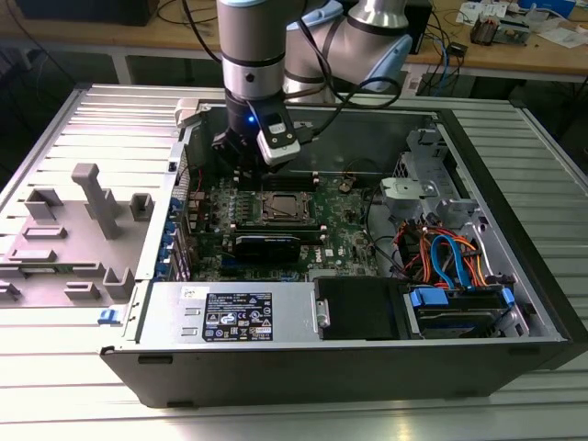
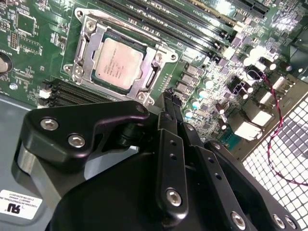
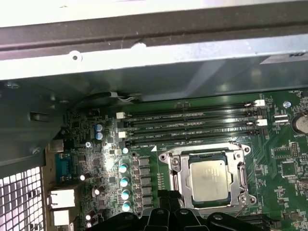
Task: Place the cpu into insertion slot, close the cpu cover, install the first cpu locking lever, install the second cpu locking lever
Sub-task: 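Install the first cpu locking lever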
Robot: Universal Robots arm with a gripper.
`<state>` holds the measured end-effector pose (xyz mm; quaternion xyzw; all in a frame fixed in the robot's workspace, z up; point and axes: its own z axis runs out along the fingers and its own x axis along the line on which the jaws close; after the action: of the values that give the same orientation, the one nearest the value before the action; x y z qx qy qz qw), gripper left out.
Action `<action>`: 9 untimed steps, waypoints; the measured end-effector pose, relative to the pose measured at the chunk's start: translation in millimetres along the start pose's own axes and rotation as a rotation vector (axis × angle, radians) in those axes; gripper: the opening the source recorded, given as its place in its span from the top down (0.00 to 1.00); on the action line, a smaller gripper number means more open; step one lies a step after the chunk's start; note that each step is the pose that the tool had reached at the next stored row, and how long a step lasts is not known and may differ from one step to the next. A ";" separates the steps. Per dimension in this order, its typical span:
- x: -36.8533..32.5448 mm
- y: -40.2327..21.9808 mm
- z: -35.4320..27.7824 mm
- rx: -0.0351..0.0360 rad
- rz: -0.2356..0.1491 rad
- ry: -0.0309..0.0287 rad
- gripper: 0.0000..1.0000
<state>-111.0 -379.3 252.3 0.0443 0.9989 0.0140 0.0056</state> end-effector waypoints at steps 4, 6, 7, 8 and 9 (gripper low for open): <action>1.7 2.4 0.2 -0.0003 -0.026 0.0007 0.89; 1.9 3.0 0.2 -0.0005 -0.047 0.0013 0.89; 2.3 3.9 0.3 -0.0005 -0.054 0.0015 0.89; 3.1 5.0 0.4 -0.0006 -0.055 0.0015 0.89; 4.2 6.9 0.4 -0.0005 -0.056 0.0016 0.89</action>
<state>-114.6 -372.1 252.0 0.0161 0.9998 0.0142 0.0052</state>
